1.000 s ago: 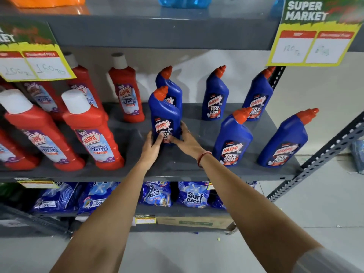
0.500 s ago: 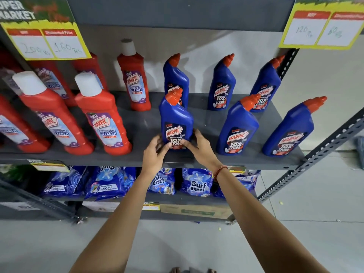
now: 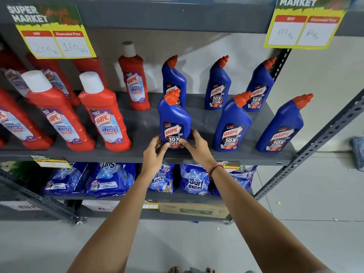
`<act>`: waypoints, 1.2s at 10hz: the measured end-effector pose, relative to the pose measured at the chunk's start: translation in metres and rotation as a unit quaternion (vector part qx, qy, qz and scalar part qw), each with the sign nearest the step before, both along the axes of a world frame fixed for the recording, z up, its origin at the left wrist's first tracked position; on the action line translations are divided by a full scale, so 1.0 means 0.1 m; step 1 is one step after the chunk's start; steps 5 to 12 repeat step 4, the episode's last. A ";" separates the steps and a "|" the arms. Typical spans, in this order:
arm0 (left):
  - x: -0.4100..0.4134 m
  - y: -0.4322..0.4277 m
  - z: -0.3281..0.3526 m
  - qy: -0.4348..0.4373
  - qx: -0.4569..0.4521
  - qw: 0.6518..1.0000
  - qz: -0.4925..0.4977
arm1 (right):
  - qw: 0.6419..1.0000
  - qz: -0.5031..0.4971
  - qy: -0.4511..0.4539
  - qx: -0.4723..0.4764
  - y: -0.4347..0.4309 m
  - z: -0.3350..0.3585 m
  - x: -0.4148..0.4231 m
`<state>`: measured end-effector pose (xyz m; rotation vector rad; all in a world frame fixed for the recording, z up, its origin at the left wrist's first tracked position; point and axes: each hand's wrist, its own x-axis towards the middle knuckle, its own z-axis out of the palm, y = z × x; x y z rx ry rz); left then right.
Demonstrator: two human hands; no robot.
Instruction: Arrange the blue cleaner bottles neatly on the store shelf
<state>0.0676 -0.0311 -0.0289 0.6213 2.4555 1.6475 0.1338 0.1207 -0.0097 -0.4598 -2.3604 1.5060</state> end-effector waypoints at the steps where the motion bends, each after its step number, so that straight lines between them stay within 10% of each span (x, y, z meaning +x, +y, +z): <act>1: 0.05 0.00 0.06 -0.006 -0.022 1.000 0.009 | 1.000 0.004 -0.022 0.011 -0.01 0.01 0.04; 4: 0.37 -0.16 0.75 0.100 -0.045 0.993 -0.036 | 0.972 -0.050 0.056 0.222 -0.11 0.57 0.51; 12: 0.37 -0.16 0.75 0.100 -0.045 0.993 -0.036 | 0.972 -0.050 0.056 0.222 -0.11 0.57 0.51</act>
